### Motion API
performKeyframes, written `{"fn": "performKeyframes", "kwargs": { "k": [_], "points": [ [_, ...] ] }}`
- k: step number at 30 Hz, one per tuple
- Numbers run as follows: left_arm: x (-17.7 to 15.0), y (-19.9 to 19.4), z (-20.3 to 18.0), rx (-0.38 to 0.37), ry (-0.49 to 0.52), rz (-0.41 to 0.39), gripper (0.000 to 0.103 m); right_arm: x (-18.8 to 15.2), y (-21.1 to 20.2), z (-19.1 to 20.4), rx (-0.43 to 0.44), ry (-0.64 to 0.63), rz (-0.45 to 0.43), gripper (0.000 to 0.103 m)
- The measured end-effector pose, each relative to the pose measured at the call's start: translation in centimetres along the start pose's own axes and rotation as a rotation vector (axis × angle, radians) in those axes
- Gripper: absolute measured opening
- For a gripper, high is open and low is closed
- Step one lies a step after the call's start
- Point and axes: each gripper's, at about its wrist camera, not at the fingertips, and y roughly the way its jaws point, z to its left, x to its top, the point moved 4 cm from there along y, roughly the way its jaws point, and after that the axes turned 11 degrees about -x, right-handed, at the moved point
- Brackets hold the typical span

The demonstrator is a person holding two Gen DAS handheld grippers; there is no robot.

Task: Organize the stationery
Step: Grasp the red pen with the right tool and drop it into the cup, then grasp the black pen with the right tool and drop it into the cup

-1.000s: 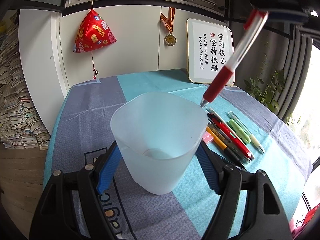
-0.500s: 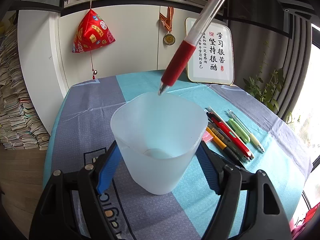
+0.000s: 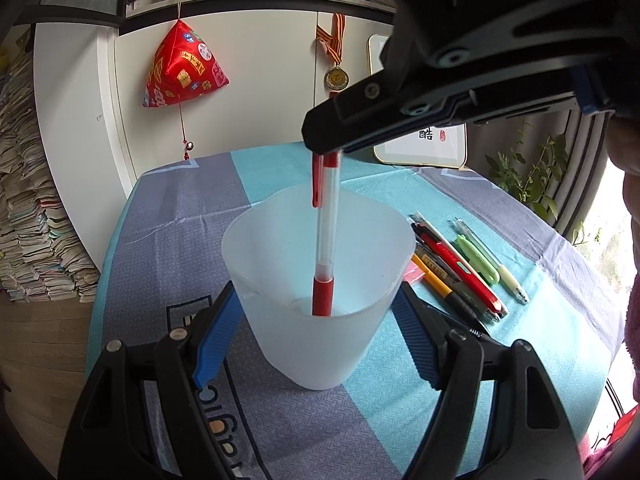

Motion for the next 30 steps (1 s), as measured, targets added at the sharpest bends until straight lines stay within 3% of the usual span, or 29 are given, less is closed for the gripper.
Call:
{"fn": "performKeyframes", "kwargs": {
  "k": [12,16,19,22,25,27,30],
  "points": [
    [0.0,0.0,0.0,-0.001,-0.002,-0.001,0.074,0.2,-0.8,-1.3,0.017,0.061,-0.017,0.012],
    [0.0,0.0,0.0,0.0,-0.001,-0.001,0.075,-1.6,-3.3,-2.8,-0.062,0.018,-0.063,0.012],
    [0.0,0.0,0.0,0.0,-0.001,-0.001,0.075,-4.5,-3.7,-4.3,-0.084,-0.02,-0.02,0.012],
    [0.0,0.0,0.0,0.0,-0.001,-0.001,0.075,-8.5,-1.9,-5.3,-0.092,-0.058,0.087,0.012],
    [0.0,0.0,-0.1,0.002,0.001,0.0,0.075,-11.4,0.1,-5.7,-0.058,-0.056,0.162,0.012],
    [0.0,0.0,-0.1,0.003,0.003,0.0,0.075,-11.7,0.8,-5.4,-0.04,-0.086,0.151,0.012],
    [0.0,0.1,0.0,0.002,0.002,0.0,0.075,-11.0,2.0,-4.8,-0.09,-0.166,0.111,0.012]
  ]
}}
